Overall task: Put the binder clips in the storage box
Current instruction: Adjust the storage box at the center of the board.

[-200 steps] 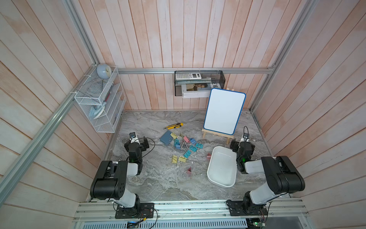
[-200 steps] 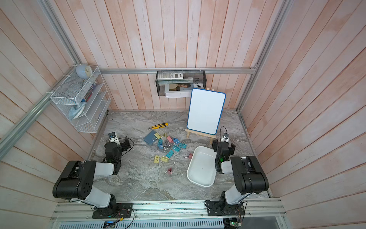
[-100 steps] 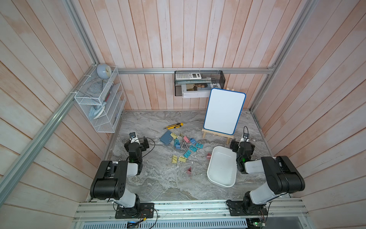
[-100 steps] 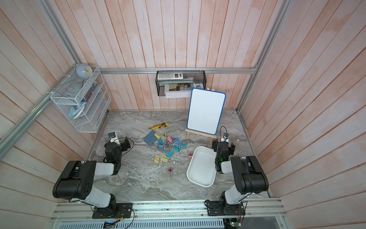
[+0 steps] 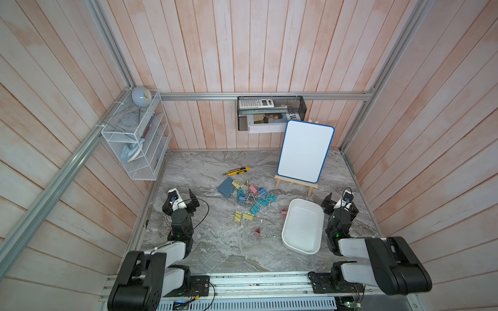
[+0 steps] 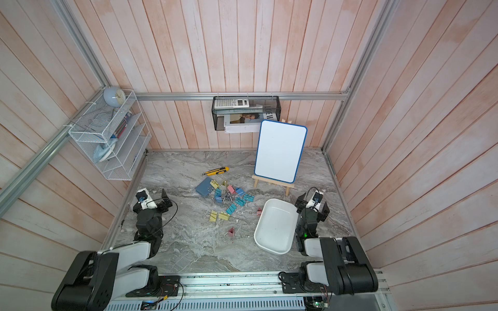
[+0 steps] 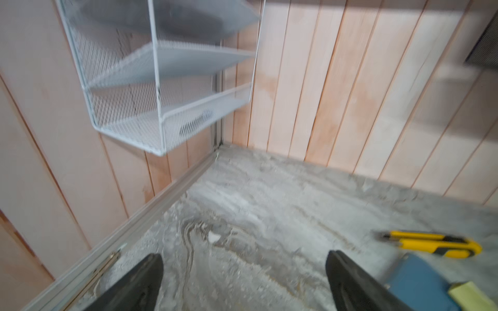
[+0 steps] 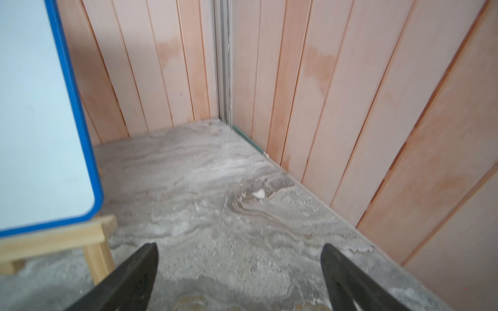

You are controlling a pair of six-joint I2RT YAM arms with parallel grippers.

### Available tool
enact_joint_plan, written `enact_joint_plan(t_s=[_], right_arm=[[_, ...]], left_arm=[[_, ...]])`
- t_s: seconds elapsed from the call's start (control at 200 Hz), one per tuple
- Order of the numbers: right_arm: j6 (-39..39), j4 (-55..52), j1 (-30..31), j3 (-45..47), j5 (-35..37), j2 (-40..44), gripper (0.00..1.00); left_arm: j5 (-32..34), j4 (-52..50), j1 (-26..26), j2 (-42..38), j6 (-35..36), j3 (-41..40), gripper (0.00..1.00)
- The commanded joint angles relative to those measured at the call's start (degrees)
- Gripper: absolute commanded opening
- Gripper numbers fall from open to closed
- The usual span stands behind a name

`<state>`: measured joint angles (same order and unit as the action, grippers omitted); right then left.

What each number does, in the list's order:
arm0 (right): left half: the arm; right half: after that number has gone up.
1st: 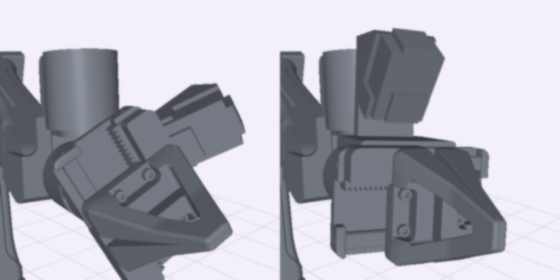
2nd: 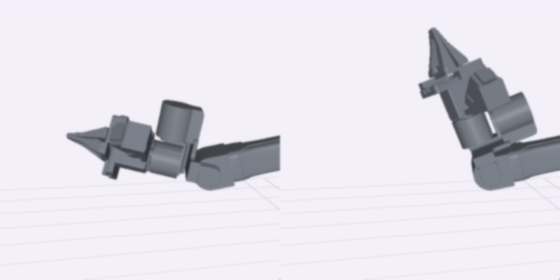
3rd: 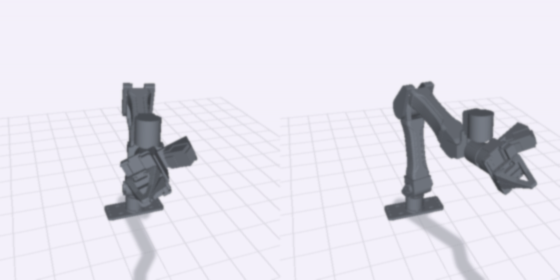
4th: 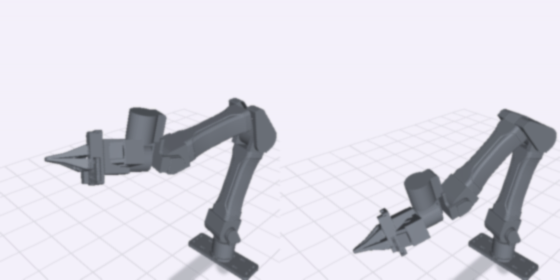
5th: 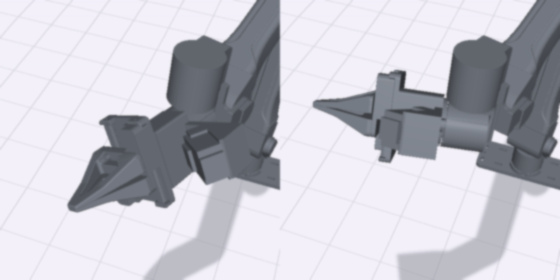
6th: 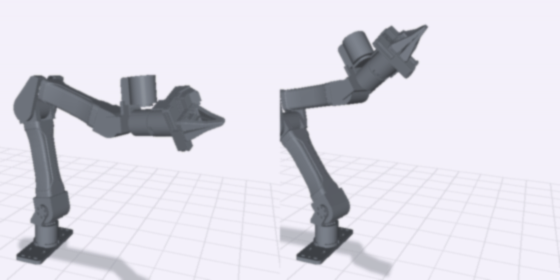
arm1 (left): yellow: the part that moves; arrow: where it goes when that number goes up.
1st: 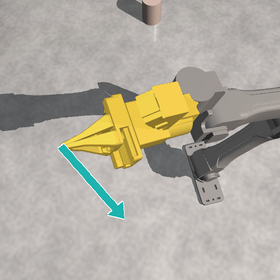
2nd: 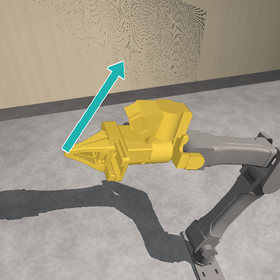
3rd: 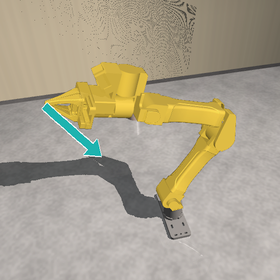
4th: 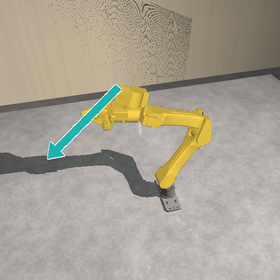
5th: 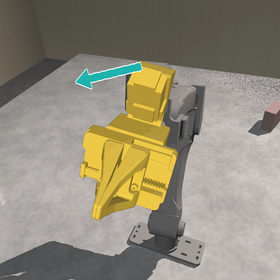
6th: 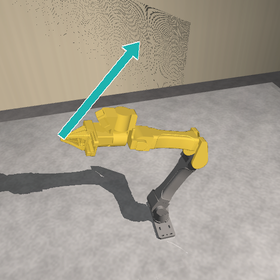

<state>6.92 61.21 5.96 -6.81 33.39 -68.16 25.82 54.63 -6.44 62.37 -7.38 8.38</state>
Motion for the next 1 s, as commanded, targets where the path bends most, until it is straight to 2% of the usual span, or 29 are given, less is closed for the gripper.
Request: enact_joint_plan(t_s=[0.0, 0.06, 0.11, 0.235, 0.375, 0.43, 0.545, 0.62, 0.715, 0.835, 0.995], right_arm=[[5.3, -26.4, 0.1, -7.3, 2.1, 13.3, 0.98], [11.0, -44.5, -0.3, -13.2, 1.8, 20.5, 0.98], [14.4, -52.9, -0.6, -16.2, 0.8, 24.1, 0.98], [15.4, -54.1, -0.7, -14.9, -4.2, 29.1, 0.98], [19.4, -66.5, -0.7, -19.2, -10.6, 30.9, 0.98], [21.9, -72.2, -0.6, -21.5, -15.1, 30.4, 0.97], [28.0, -82.2, -0.6, -24.7, -24.1, 28.8, 0.92], [32.3, -88.1, -0.2, -25.7, -27.6, 28.9, 0.83], [37.7, -94.9, 1.5, -25.1, -24.3, 31.2, 0.81], [42.1, -99.1, 4.8, -23.6, -23.5, 32.1, 0.81], [45.7, -99.8, 10.7, -24.4, -19.1, 24.8, 0.76]], left_arm=[[5.4, -20.8, -2.5, -11.6, -8.9, 5.1, 1.00], [5.5, -34.4, -3.8, -15.9, -15.4, 10.0, 1.00], [4.8, -41.8, -5.2, -17.8, -20.5, 13.0, 1.00], [0.1, -55.9, -8.9, -17.3, -32.1, 19.5, 1.00], [-7.2, -62.9, -14.3, -12.2, -42.7, 25.5, 1.00], [-9.2, -63.9, -19.6, -8.2, -45.7, 27.8, 1.00], [-6.9, -64.4, -35.2, 2.5, -50.2, 33.5, 1.00], [-6.5, -62.3, -43.3, 10.0, -50.6, 37.4, 1.00], [-5.0, -61.4, -48.8, 17.7, -47.0, 42.0, 1.00], [-5.3, -56.9, -49.6, 22.6, -41.8, 44.0, 1.00], [-5.1, -58.2, -49.6, 27.1, -34.9, 48.1, 1.00]])
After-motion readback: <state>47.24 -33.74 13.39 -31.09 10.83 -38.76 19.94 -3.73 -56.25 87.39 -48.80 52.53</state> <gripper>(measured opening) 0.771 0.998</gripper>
